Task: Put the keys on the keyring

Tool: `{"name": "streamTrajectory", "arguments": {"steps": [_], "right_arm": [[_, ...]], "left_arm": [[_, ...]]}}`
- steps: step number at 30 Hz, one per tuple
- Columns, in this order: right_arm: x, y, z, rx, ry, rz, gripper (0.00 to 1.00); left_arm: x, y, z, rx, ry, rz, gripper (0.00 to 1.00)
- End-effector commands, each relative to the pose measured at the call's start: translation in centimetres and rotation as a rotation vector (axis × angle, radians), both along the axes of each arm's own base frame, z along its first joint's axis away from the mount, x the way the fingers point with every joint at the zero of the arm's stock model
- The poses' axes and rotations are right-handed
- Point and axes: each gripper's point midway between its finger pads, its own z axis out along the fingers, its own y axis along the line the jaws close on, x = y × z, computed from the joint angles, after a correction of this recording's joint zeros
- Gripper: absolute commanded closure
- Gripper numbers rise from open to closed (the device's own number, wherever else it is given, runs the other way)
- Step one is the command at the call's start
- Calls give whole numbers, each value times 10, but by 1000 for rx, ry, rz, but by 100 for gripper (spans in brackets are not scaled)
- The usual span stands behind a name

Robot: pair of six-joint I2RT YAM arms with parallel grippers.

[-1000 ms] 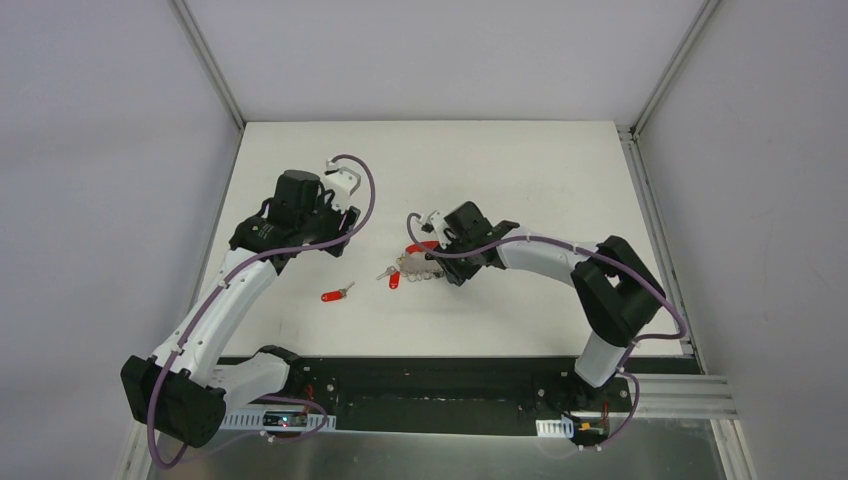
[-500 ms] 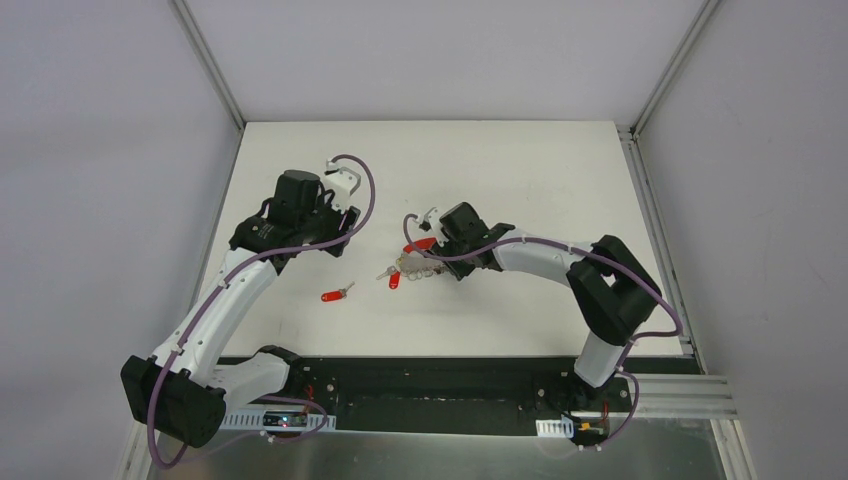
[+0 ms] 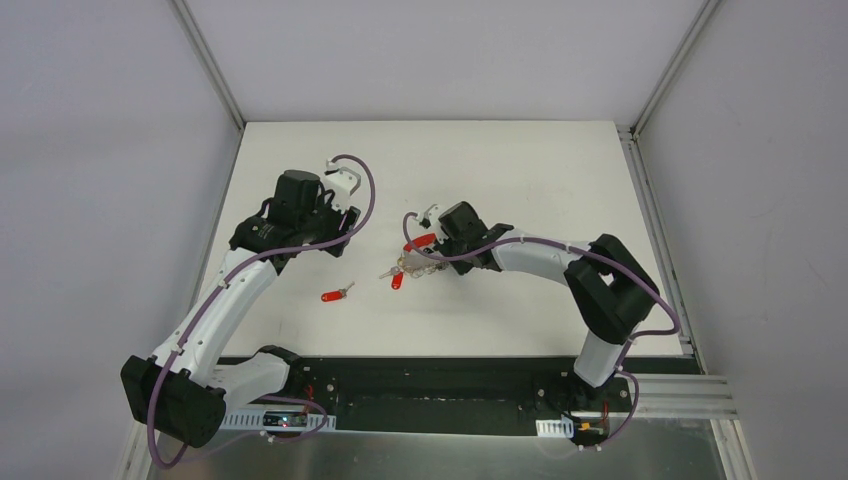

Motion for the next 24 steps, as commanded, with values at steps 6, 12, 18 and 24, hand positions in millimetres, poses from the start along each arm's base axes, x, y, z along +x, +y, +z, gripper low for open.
{"name": "streamTrajectory", "arguments": {"steps": [6,12,18,24], "right_arm": [[14,4,41,53,-115,6,95],[19,1,46,67,-121,13,98],[14,5,38,79,-82,38,98],[7,10,45,132,-49,70,100]], "left_arm": [[-1,-1,2,-23,-8,-2,40],[-1,-1,2,-22,-9,0,40],[-1,-1,1,-23,-6,-2,40],[-1,-3,1,-24,-6,-20,40]]}}
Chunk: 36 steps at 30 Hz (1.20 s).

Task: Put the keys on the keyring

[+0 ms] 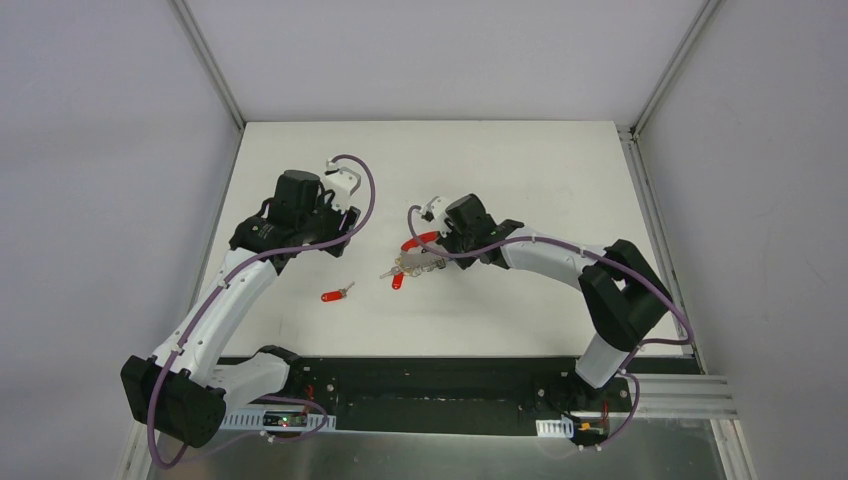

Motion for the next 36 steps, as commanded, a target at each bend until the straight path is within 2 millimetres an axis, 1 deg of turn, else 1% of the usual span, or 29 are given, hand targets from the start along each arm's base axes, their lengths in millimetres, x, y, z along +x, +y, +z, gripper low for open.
{"name": "streamTrajectory", "arguments": {"steps": [1,6,10,14,15,17,21,26,29,31,32,36], "right_arm": [[-1,9,23,84,-2,44,100],[-1,5,34,129,2,70,100],[1,2,47,158,-23,111,100],[1,2,69,211,-53,174,100],[0,1,82,238,-51,203,100],[-2,1,92,271,-35,232,100],[-7,3,117,331,-23,289,100],[-15,6,139,392,-8,331,100],[-14,1,134,370,-5,294,100],[-13,-7,121,334,7,256,100],[-14,-10,113,318,19,238,98],[-20,-20,78,266,93,167,82]], "left_arm": [[-1,-4,0,-23,-6,-29,40],[-4,-18,2,-55,-1,-122,41],[-9,-34,7,-88,-15,-249,42],[-14,-53,13,-138,-1,-365,43],[-16,-62,18,-160,5,-409,44],[-16,-70,23,-174,6,-445,44],[-16,-88,37,-189,18,-494,45],[-18,-109,45,-243,61,-530,46],[-19,-117,47,-274,81,-530,46],[-20,-116,46,-275,86,-521,47],[-20,-115,44,-269,85,-517,47],[-23,-105,34,-239,53,-490,46]]}}
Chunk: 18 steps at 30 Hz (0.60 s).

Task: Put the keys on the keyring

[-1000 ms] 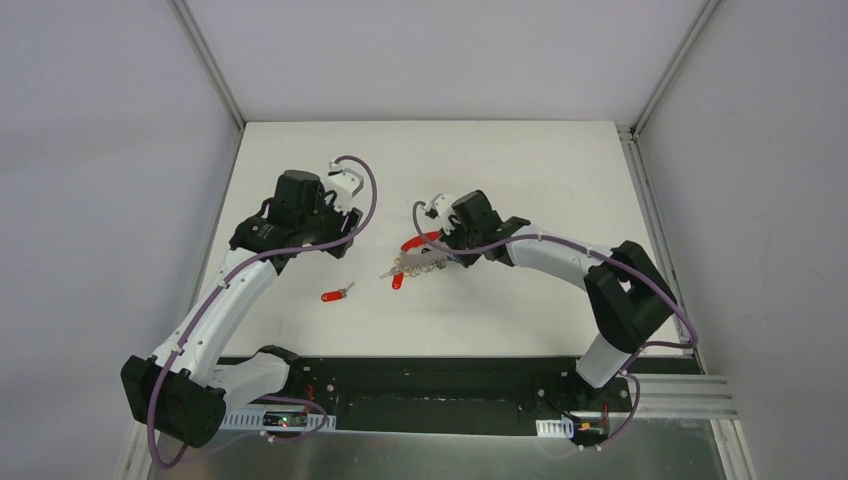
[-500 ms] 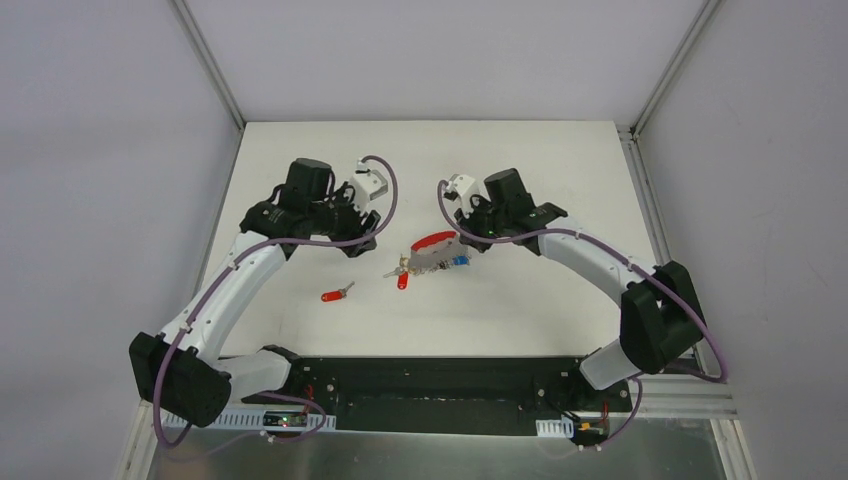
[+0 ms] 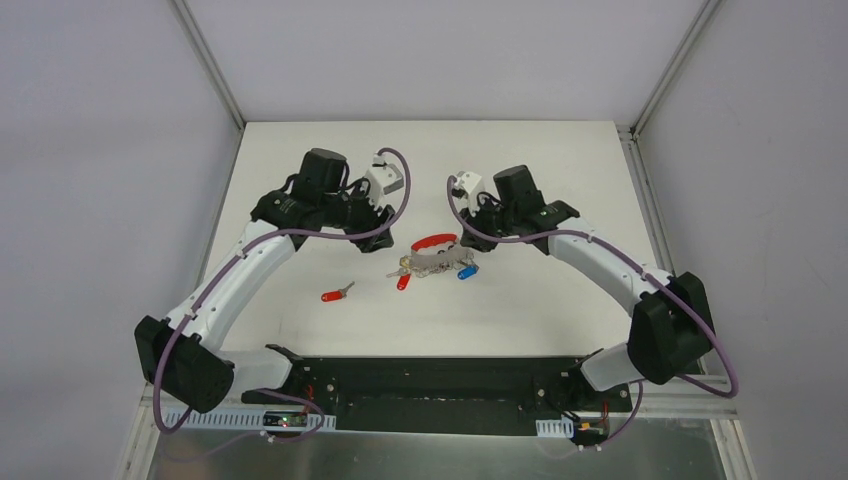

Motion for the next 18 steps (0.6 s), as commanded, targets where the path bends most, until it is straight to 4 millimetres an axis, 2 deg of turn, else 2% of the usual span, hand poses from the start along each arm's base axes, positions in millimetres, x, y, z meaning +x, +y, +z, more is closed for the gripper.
{"name": "streamTrajectory", "arguments": {"steps": [1,4,8,18], "right_arm": [[-10,-14,-35,-78,82,-70,78],[-19,-11,-59,-140,107,-86,68],[-28,1,-77,-179,113,-73,66],[-10,6,-105,-257,166,-136,67]], "left_arm": [[-9,7,0,-8,-40,19,45],[-10,18,-7,26,-59,64,44],[-10,33,-11,79,-66,112,43],[-16,42,-15,95,-72,135,43]]}}
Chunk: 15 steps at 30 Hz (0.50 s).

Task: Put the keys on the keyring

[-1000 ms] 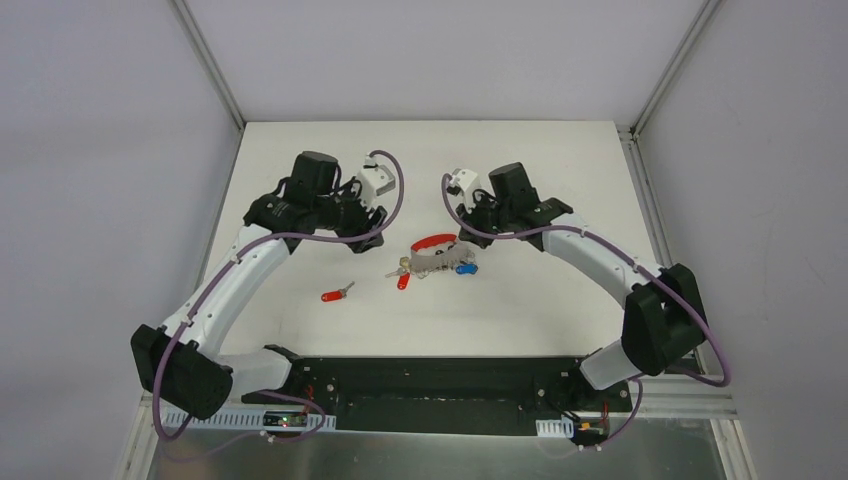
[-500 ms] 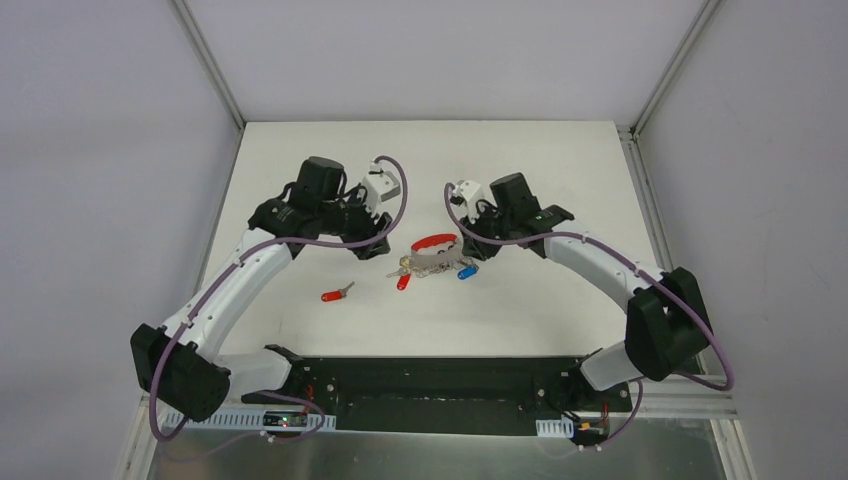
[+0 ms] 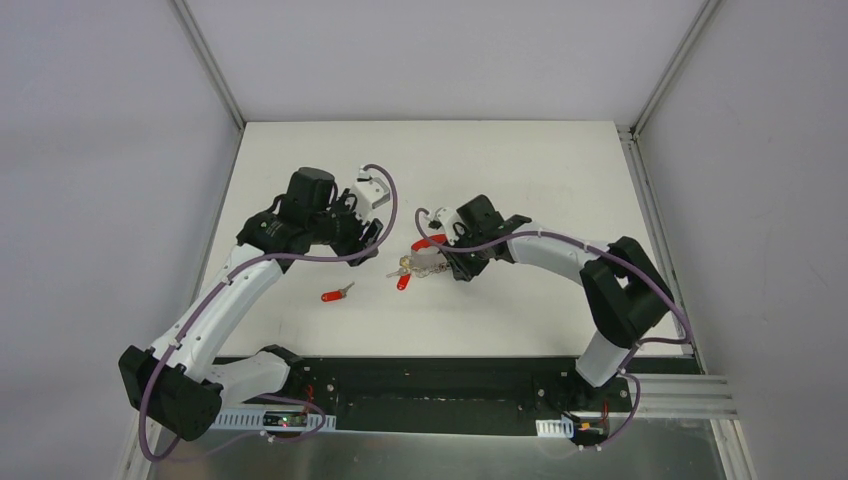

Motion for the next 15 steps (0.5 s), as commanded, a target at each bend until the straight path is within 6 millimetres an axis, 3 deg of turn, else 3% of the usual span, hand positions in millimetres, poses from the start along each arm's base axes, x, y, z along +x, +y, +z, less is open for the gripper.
{"name": "streamTrajectory", "arguments": {"steps": [1,15], "right_arm": [[23,6,9,-1,-51,-58,66],[44,4,1,-6,-11,-128,61]], "left_arm": [[-2,7,2,11,-15,21,43],[-3,8,-1,12,-13,20,43]]}}
